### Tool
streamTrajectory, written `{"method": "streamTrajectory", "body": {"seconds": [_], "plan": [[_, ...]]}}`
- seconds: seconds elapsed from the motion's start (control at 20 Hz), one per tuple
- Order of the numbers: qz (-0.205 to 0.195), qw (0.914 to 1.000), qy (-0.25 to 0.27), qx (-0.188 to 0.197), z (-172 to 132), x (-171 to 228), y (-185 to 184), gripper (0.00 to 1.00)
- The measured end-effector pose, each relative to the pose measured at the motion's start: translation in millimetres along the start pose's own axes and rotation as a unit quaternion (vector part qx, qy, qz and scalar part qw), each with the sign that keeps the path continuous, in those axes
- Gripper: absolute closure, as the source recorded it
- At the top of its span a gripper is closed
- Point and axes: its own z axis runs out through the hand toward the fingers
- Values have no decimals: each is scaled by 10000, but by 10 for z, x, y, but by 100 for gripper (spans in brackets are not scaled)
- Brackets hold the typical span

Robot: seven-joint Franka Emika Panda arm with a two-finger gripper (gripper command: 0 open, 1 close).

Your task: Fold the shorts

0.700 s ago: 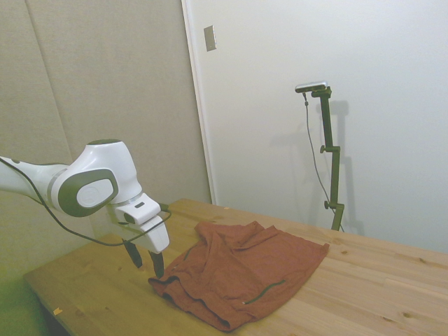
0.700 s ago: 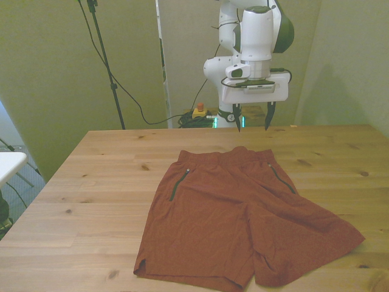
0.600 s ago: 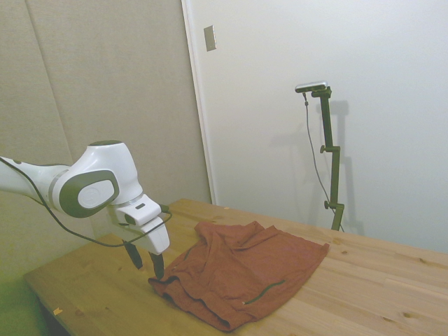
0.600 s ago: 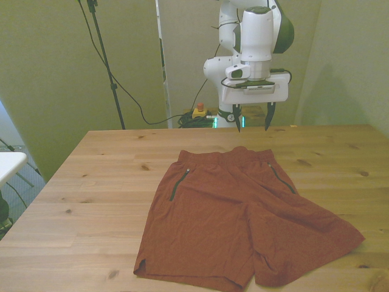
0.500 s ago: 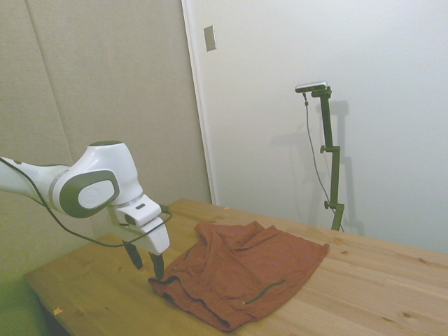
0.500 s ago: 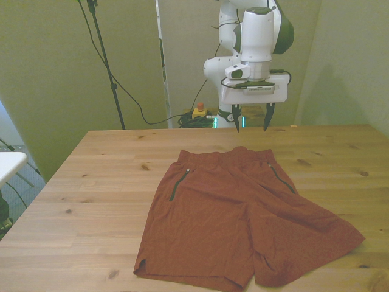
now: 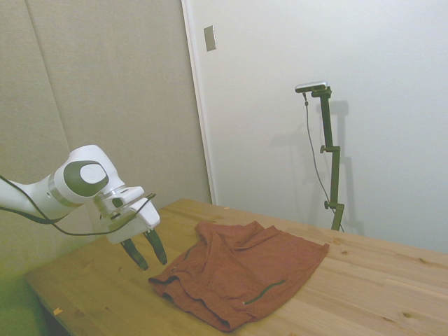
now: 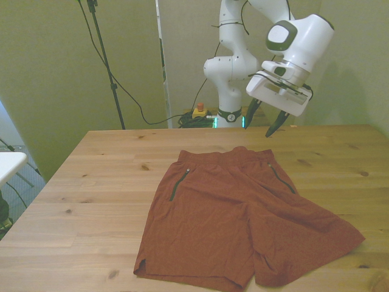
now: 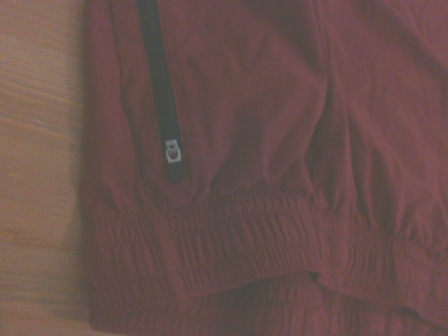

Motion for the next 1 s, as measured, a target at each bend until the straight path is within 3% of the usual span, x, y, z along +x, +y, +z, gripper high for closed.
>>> {"method": "streamTrajectory", "body": {"seconds": [0.15, 0.25, 0.65, 1.0], "plan": [[-313, 9970, 411, -581, 119, -90, -251, 0], [-488, 9946, 542, -744, 171, -144, -445, 0], [-849, 9914, 657, -747, 99, -355, -921, 0], [-980, 9856, 662, -1212, 310, -379, -951, 0]]}}
